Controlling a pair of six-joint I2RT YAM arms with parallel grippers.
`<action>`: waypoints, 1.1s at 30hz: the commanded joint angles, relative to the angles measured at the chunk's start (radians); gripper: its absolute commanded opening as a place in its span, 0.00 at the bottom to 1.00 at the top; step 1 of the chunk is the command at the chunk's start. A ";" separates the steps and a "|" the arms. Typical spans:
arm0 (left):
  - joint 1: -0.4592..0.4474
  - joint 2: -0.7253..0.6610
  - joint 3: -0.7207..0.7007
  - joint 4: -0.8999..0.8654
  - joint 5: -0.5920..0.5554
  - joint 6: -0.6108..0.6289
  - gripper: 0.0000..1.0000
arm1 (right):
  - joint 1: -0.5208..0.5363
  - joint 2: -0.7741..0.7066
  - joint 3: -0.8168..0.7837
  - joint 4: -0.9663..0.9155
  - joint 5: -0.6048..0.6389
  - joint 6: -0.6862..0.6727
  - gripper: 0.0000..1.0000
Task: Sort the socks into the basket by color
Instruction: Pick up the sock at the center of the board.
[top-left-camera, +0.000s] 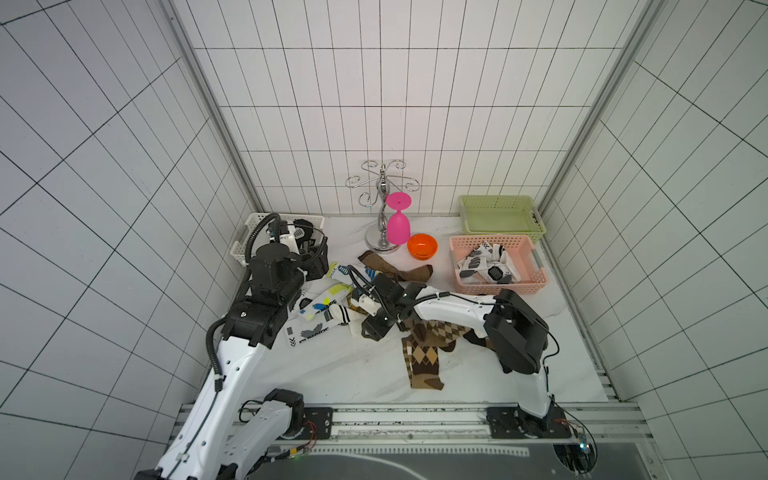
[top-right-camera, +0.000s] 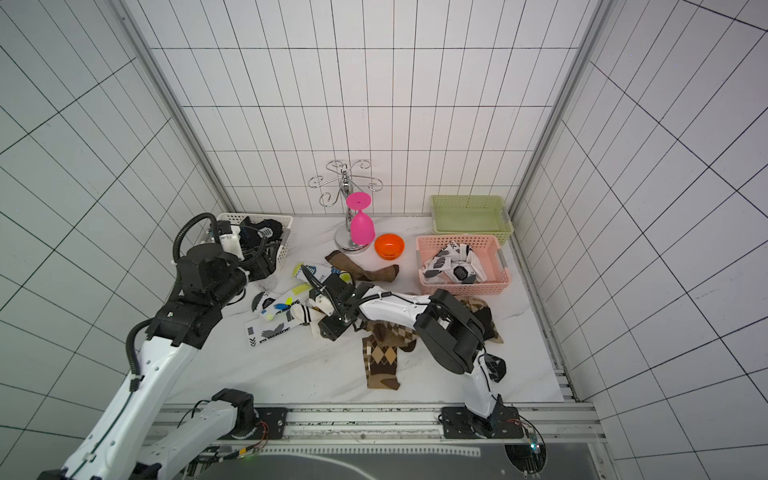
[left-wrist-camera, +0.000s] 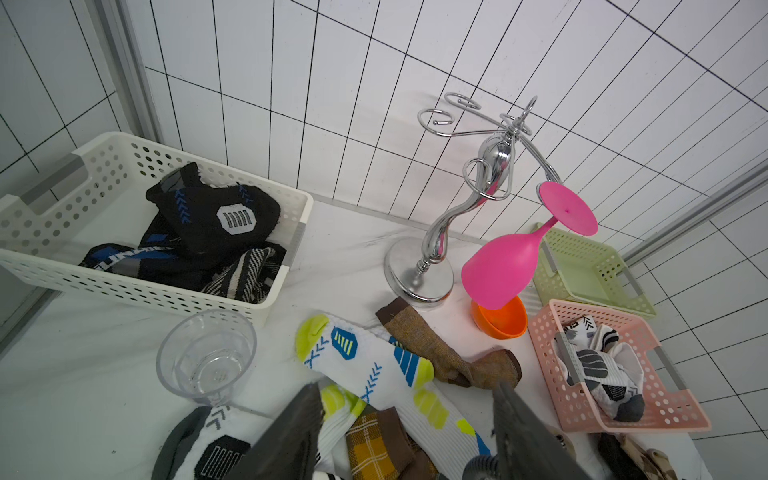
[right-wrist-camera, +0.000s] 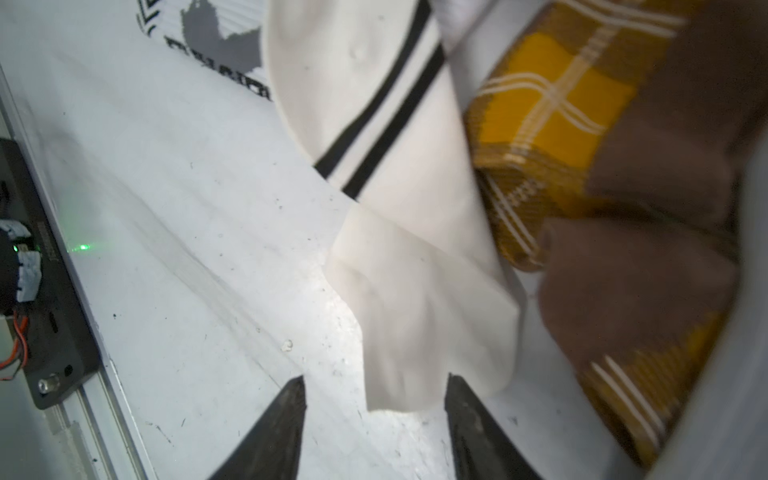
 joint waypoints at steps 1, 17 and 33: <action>-0.003 -0.027 -0.015 -0.041 0.004 -0.009 0.66 | 0.025 0.040 0.107 0.016 0.052 -0.033 0.69; -0.004 -0.087 -0.073 -0.035 0.031 -0.034 0.66 | 0.075 0.099 0.096 0.065 0.249 -0.061 0.48; -0.004 -0.102 -0.102 -0.021 0.017 -0.044 0.66 | 0.069 -0.063 0.075 0.002 0.241 -0.062 0.00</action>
